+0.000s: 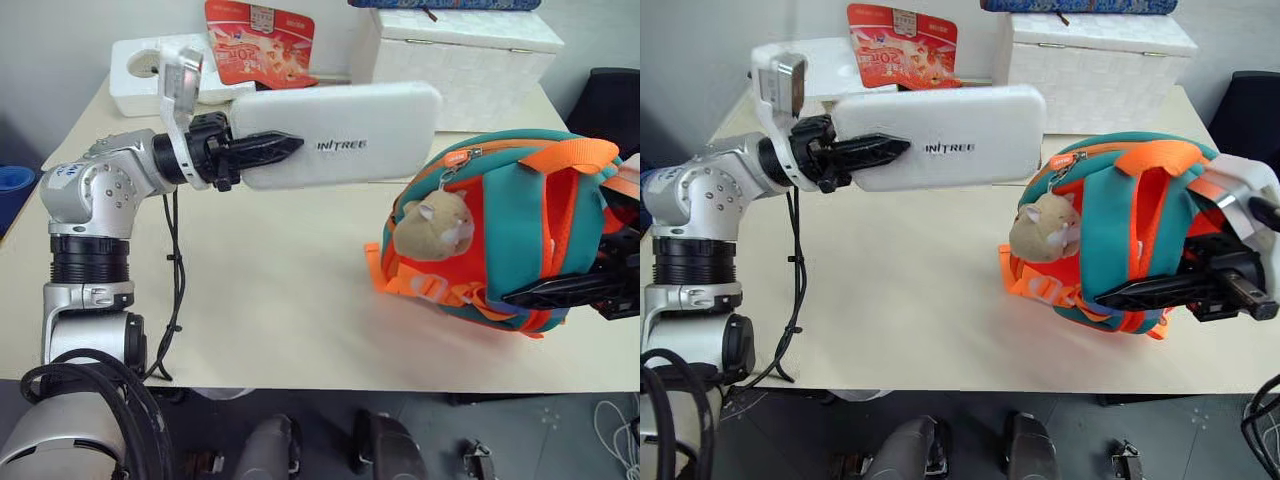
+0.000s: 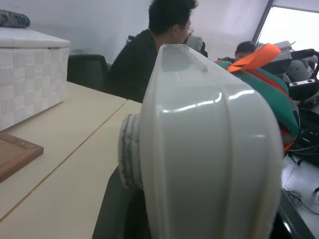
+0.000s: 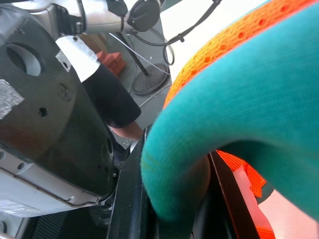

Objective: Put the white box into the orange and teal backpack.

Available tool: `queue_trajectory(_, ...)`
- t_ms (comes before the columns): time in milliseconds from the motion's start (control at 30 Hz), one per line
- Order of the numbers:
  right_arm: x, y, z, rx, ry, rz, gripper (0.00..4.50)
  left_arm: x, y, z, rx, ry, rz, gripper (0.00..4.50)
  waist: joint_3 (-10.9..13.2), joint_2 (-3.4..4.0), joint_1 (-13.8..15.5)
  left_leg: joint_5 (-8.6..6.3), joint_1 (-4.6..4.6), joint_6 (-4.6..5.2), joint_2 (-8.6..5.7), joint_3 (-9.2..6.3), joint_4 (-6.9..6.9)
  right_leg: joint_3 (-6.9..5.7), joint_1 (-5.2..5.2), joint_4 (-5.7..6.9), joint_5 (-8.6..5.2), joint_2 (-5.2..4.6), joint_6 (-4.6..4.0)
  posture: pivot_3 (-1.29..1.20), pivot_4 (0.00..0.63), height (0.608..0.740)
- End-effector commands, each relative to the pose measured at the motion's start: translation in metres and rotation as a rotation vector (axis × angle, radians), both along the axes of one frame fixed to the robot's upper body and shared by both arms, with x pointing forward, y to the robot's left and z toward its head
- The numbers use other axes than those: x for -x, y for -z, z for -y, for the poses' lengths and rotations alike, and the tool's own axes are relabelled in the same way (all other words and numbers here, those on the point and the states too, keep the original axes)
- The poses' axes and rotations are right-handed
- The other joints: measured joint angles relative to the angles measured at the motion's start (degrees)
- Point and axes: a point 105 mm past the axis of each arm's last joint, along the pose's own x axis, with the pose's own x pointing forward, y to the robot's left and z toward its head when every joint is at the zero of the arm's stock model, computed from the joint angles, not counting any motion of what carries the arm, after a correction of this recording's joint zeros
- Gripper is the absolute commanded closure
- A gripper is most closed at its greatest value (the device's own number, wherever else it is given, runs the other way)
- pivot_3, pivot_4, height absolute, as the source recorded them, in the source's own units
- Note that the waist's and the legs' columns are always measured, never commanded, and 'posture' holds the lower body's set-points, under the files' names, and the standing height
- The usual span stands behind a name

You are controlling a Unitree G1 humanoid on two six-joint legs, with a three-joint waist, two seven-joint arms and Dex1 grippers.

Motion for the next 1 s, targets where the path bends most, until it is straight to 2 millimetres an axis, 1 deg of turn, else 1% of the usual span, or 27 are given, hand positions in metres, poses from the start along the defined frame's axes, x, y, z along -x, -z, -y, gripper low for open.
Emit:
queue_trajectory(33, 0.007, -0.006, -0.004, -0.010, -0.024, 0.057, 4.50, 0.001, 0.001, 0.011, -0.056, 0.030, 0.099, 3.32, 0.0, 0.00, 0.0, 0.00, 0.00, 0.01, -0.02, -0.03, 0.00, 0.06, 0.02, -0.01, 0.00, -0.03, 0.00, 0.00, 0.150, 0.740)
queue_trajectory(100, 0.008, -0.006, -0.005, -0.009, -0.022, 0.064, 4.50, 0.001, 0.009, 0.016, -0.091, 0.052, 0.114, 3.32, 0.0, 0.00, -0.1, -0.01, -0.01, 0.01, -0.03, -0.04, 0.00, 0.11, 0.02, -0.02, 0.00, -0.02, 0.01, 0.00, 0.150, 0.740)
queue_trajectory(233, 0.010, -0.010, -0.005, -0.012, -0.023, 0.074, 4.50, -0.009, 0.026, 0.028, -0.238, 0.020, 0.270, 3.32, 0.0, 0.00, -0.1, -0.01, 0.01, 0.01, -0.02, -0.03, 0.00, 0.05, 0.03, -0.01, 0.00, 0.00, 0.01, 0.00, 0.150, 0.740)
queue_trajectory(400, 0.010, -0.008, -0.006, -0.015, -0.011, 0.086, 4.50, -0.014, 0.029, 0.037, -0.334, 0.055, 0.400, 3.32, 0.0, 0.00, 0.1, 0.00, -0.01, 0.04, -0.04, -0.09, 0.01, 0.02, 0.07, -0.05, 0.01, -0.05, 0.01, 0.00, 0.150, 0.740)
queue_trajectory(533, 0.008, -0.006, -0.007, -0.014, 0.003, 0.097, 4.50, -0.022, 0.019, 0.041, -0.339, 0.046, 0.451, 3.32, 0.0, -0.01, 0.1, -0.01, -0.14, 0.08, -0.07, -0.16, 0.03, -0.15, 0.03, -0.09, 0.02, -0.04, 0.03, 0.00, 0.150, 0.740)
queue_trajectory(633, 0.011, -0.008, -0.007, -0.015, 0.010, 0.105, 4.50, -0.022, -0.018, 0.034, -0.174, 0.043, 0.355, 3.32, 0.0, -0.03, 0.0, 0.01, -0.22, 0.13, -0.08, -0.18, 0.05, -0.41, 0.00, -0.09, 0.04, -0.04, 0.06, 0.00, 0.150, 0.740)
queue_trajectory(733, 0.017, -0.009, -0.007, -0.008, 0.003, 0.111, 4.50, -0.022, -0.031, 0.027, -0.110, 0.044, 0.311, 3.32, 0.0, -0.02, -0.2, 0.04, -0.53, 0.19, -0.08, -0.37, 0.21, -0.74, -0.14, -0.07, 0.05, -0.03, 0.09, 0.00, 0.150, 0.740)
queue_trajectory(833, 0.025, -0.013, -0.010, -0.005, -0.017, 0.116, 4.50, -0.022, -0.034, 0.026, -0.093, 0.043, 0.305, 3.32, 0.0, -0.02, -0.3, 0.05, -0.61, 0.19, -0.08, -0.47, 0.31, -0.88, -0.13, -0.06, 0.05, 0.00, 0.09, 0.00, 0.150, 0.740)
queue_trajectory(933, 0.028, -0.014, -0.013, -0.007, -0.029, 0.120, 4.50, -0.020, -0.029, 0.032, -0.102, 0.070, 0.311, 3.32, 0.0, -0.01, -0.2, 0.05, -0.72, 0.19, -0.07, -0.64, 0.51, -1.00, -0.11, 0.02, 0.05, -0.01, 0.09, 0.00, 0.150, 0.740)
queue_trajectory(1000, 0.027, -0.014, -0.014, -0.011, -0.019, 0.125, 4.50, -0.017, -0.026, 0.040, -0.096, 0.102, 0.307, 3.32, 0.0, -0.01, -0.1, 0.04, -0.75, 0.20, -0.07, -0.72, 0.62, -1.05, -0.05, 0.03, 0.06, -0.02, 0.10, 0.00, 0.150, 0.740)
